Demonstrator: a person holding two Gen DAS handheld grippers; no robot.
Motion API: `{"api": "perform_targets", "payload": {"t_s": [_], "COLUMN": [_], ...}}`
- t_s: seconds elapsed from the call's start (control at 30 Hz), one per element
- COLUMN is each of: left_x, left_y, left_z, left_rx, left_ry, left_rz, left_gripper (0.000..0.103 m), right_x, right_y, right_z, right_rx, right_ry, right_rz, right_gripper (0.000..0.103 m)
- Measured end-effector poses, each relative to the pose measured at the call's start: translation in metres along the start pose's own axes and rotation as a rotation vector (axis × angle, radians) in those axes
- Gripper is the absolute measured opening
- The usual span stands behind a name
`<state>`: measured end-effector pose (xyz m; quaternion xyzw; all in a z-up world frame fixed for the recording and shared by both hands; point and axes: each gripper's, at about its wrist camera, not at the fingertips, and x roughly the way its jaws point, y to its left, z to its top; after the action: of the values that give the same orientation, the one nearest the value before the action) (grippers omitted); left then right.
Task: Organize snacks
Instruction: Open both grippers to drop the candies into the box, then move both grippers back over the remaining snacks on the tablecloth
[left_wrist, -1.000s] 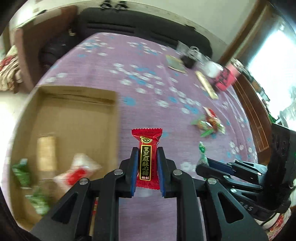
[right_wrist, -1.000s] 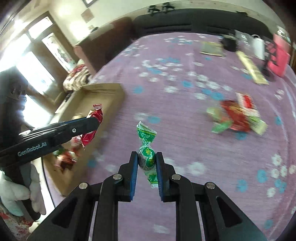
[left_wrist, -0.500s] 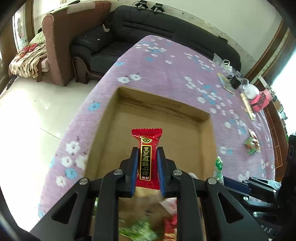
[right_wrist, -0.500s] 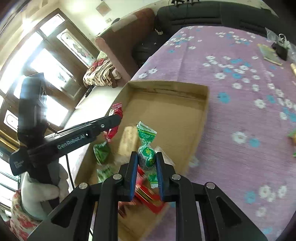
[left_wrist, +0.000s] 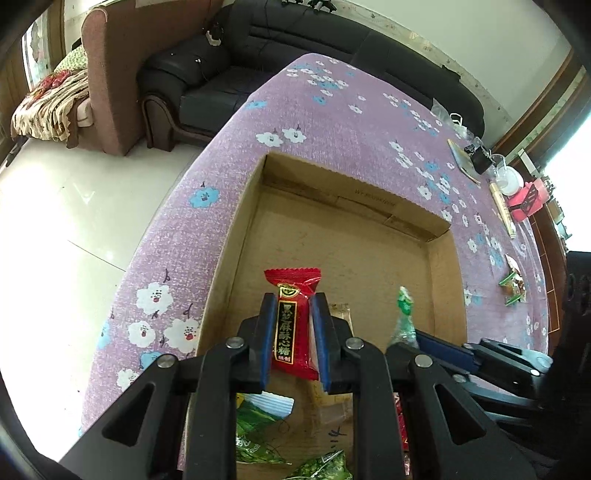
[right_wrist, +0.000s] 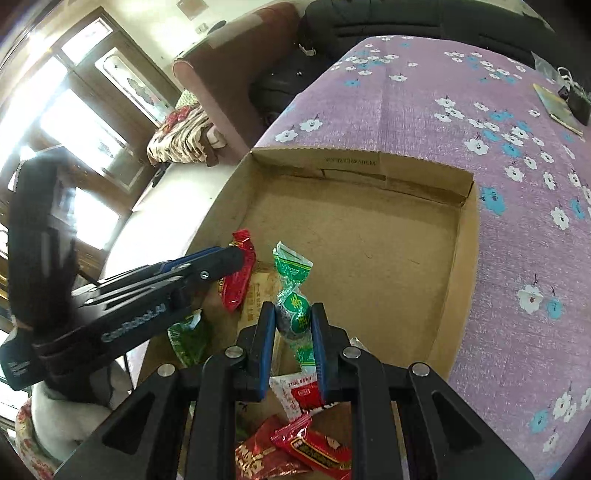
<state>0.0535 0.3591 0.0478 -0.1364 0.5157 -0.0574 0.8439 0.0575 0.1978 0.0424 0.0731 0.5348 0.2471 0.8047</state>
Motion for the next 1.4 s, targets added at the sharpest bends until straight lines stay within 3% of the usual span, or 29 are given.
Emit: {"api": "perform_targets", "payload": {"t_s": [0.3,0.5,0.57,0.73,0.9,1.17,1.4], "left_x": [-0.028,-0.057,-0.064,-0.078,-0.085,-0.081,-0.086], "left_y": [-0.008,-0.028,-0.036,-0.066,-0.097,-0.144,-0.177], "left_z": [-0.002,-0.007,-0.009,-0.017,-0.030,-0.048,-0.059], "left_rx": [0.005,0.011,0.014,0.018,0.041,0.138,0.219], "left_ry": [-0.045,-0.095,-0.102,-0.119,-0.135,-0.079,-0.098], "left_rz": [-0.031,-0.055,-0.067,-0.130,-0.138,-0.028,0.087], "left_gripper": [0.026,0.053,0.067,0.068,0.068,0.068,0.068], "right_x": [-0.010,-0.033,-0.042,-0.066,-0.090,-0.124,-0.146], "right_y": [0.005,-0.002,-0.008,-0.030,-0.056,-0.094,-0.112], "right_z": [0.002,-0.009,-0.013,-0.022,-0.038,-0.062,-0.073], "right_rx": [-0.008,0.011,0.015,0.060,0.113,0.174,0.200], "right_ry": [-0.039,-0.073,-0.087,-0.120,-0.136,-0.152,-0.162], "right_rz": [-0.009,-0.009,-0.017,-0.047,-0.080,-0.109,-0.122], "right_gripper": [0.020,0.020,0.021,0.021,0.021,0.022,0.022]}}
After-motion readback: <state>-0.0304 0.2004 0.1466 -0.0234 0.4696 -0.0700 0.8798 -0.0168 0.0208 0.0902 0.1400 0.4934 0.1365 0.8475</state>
